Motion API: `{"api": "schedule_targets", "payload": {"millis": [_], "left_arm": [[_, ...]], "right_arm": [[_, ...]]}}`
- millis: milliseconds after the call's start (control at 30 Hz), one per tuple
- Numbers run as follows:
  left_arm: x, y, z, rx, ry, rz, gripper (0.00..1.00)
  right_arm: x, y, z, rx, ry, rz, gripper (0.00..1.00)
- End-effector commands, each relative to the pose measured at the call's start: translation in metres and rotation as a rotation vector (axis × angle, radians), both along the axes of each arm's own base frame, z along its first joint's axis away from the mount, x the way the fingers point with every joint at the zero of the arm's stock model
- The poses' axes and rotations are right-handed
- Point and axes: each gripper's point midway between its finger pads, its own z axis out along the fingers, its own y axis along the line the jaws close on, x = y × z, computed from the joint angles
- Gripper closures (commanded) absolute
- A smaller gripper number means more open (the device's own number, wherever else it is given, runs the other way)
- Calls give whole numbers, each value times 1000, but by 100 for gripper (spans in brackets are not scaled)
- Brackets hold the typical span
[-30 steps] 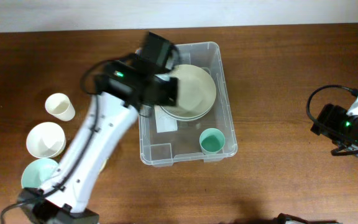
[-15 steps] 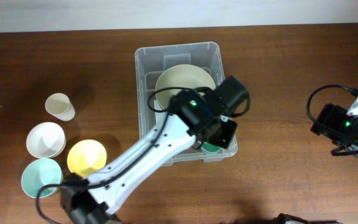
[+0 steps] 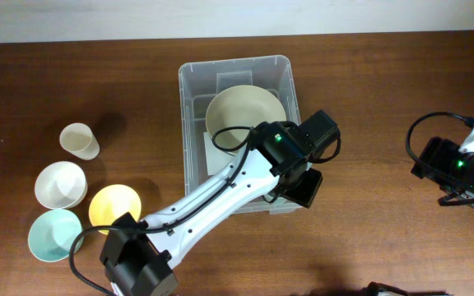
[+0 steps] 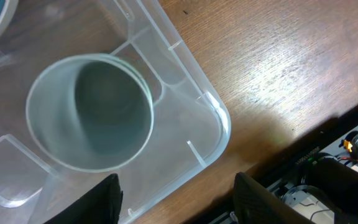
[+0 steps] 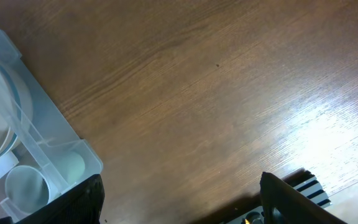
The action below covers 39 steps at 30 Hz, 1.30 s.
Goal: Pack container
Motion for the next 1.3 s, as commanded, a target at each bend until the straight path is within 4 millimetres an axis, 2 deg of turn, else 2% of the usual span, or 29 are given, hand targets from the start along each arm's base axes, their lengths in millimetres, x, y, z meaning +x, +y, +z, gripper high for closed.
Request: {"api": "schedule_targets", "payload": {"millis": [0,100,200,333,433,500,533,667,733,900,1167,1267], "left_arm": [[23,21,11,32,-61,47,41],[49,54,32,67,-140,134,40],[78,96,63,62,-230,257,40],[109,167,101,27,-310,457,39],[122,223,118,23,-340,607,35],[126,258,123,28,-343,697,25],[127,275,124,34,-335,743,24],[125,324,119,69,-295,872,22],[125,346,117,83,-287,932,21],[124,364,117,93,-287,973,21],[124,367,117,105,-294,961,21],[124,368,117,108,-295,961,21]], "right_arm": [[-2,0,3,-1,-12,3,24],[-2,0,3,-2,-12,6,22],[0,3,1,12,-12,20,24],[13,18,-10,77,-18,128,53],[22,29,-30,111,10,181,79],[27,37,-45,121,41,211,94],[30,42,-55,127,61,233,96],[42,62,-88,142,122,312,96],[50,79,-110,149,168,376,96],[61,115,-142,151,246,499,96],[88,156,-178,137,253,621,96],[90,173,-185,158,247,707,97]]}}
